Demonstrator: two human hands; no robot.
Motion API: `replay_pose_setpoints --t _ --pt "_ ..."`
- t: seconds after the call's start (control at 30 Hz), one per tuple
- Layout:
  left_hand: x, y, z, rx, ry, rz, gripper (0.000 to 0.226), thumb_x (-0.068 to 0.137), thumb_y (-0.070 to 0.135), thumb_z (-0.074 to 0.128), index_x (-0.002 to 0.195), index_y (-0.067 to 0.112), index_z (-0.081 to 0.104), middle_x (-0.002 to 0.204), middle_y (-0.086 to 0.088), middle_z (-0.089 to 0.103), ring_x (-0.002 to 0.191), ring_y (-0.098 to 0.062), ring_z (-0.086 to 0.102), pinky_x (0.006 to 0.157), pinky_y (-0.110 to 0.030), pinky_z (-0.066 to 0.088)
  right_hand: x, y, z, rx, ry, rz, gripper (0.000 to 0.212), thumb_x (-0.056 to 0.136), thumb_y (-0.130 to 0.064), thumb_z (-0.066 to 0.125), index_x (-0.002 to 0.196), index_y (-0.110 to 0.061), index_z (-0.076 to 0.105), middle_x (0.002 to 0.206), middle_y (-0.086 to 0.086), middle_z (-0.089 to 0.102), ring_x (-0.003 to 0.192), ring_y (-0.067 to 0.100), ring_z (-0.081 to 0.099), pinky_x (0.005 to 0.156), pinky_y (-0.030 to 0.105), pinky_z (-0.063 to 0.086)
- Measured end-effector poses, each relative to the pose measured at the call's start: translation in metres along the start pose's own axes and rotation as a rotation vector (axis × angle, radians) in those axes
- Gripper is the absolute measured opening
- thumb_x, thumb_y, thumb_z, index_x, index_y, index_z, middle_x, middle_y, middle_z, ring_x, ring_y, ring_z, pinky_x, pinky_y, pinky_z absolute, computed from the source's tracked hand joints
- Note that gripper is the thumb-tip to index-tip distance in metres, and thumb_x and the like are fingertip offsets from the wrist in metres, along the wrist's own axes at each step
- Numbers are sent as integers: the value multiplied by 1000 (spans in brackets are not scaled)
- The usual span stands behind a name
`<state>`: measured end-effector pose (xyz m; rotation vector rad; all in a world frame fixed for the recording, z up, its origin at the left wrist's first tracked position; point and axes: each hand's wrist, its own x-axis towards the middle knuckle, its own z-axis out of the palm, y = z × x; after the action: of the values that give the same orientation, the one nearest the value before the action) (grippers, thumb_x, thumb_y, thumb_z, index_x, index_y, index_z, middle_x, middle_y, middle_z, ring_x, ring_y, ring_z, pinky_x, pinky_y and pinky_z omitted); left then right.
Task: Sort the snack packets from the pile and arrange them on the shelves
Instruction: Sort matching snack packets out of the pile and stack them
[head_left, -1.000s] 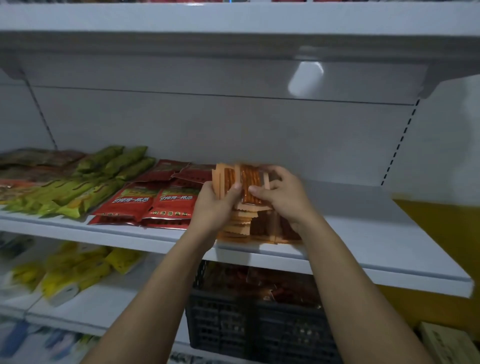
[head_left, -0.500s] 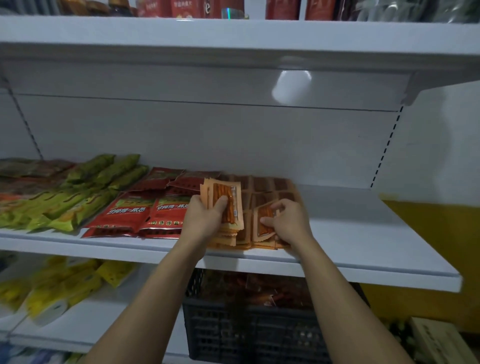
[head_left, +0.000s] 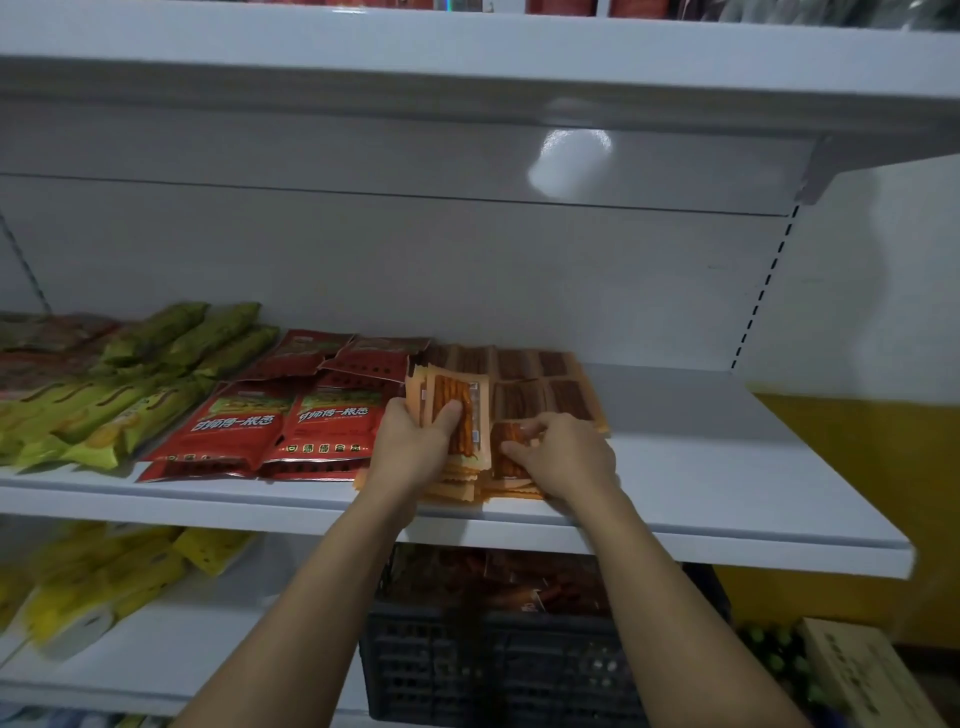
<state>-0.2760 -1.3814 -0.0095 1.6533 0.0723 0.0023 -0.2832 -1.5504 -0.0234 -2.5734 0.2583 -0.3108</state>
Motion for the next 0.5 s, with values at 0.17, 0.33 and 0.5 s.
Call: replay_pose_setpoints --t 0.17,0.33,0.5 --pt "4 6 11 -32 6 11 39 91 35 67 121 17 49 109 -1 66 100 -19 66 85 -39 54 12 -1 -17 419 94 -36 34 96 -50 52 107 -23 68 95 -10 68 89 13 65 72 30 52" --pt "3 17 37 -14 -39 68 46 86 45 70 118 17 52 107 -2 68 96 -18 68 81 -37 57 19 -8 -32 763 -200 -89 27 88 -45 68 103 -23 66 88 -3 74 80 17 72 64 30 55" --pt "2 28 53 -93 -204 21 38 96 44 58 120 15 54 105 -7 72 91 -20 72 75 -36 57 28 7 -48 971 -160 -15 8 88 -11 71 92 -16 68 84 3 76 79 16 74 74 32 58"
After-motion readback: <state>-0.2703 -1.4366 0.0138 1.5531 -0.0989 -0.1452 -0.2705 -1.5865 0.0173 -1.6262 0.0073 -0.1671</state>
